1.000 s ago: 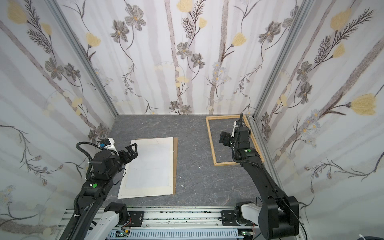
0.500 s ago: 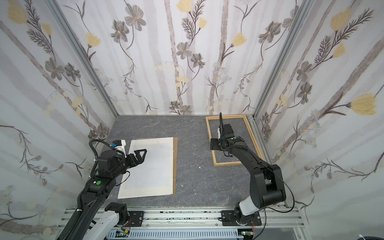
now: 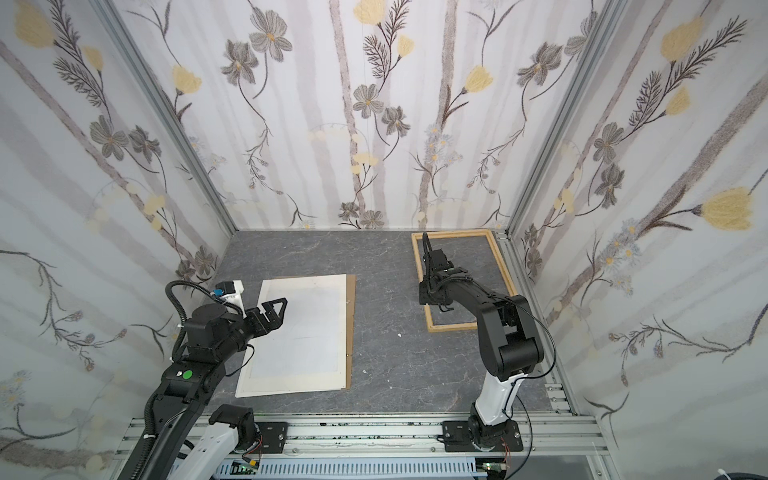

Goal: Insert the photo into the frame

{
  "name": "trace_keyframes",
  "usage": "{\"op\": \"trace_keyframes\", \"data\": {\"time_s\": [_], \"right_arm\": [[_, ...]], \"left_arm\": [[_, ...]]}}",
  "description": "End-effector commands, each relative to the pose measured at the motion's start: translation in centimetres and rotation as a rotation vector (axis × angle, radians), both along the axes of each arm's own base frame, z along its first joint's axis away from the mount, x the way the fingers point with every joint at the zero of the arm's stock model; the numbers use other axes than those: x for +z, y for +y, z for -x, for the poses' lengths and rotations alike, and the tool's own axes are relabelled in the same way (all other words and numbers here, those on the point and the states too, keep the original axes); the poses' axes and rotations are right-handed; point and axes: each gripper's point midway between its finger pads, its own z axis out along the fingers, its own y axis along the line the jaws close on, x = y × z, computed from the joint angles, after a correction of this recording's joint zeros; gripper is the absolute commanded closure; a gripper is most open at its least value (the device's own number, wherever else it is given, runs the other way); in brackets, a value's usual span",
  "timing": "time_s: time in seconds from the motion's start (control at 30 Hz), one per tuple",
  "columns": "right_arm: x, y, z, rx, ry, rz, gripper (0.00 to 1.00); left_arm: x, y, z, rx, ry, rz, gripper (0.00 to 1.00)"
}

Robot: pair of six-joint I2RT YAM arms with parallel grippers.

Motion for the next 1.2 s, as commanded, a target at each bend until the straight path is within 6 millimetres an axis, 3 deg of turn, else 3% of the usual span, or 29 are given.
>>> {"op": "trace_keyframes", "data": {"time_s": [0.0, 0.17, 0.4, 0.67, 0.97, 1.17], "right_arm": [[-0.6, 1.0, -0.3, 0.01, -0.002, 0.003, 0.49], [-1.8, 2.3, 0.2, 0.021, 0.018, 0.008, 0.57], [-2.0, 4.8, 0.8, 0.049, 0.012, -0.012, 0.71], [-2.9, 8.7, 2.5, 0.097, 0.022, -0.046, 0.76], [-3.4, 12.1, 5.2, 0.146, 0.026, -0.067, 0.83], [-2.3, 13.8, 7.2, 0.117, -0.007, -0.111, 0.85]], "left_arm": [[-0.7, -0.2, -0.4, -0.012, 0.046, -0.012, 0.0], [-2.0, 0.3, -0.9, 0.02, 0.119, -0.03, 0.0], [-3.4, 1.1, -1.3, 0.082, 0.181, -0.033, 0.0], [-4.1, 2.0, -1.6, 0.137, 0.23, -0.03, 0.0], [-3.6, 2.6, -2.8, 0.163, 0.243, -0.015, 0.0], [-4.1, 3.3, -3.4, 0.184, 0.271, -0.021, 0.0]]}}
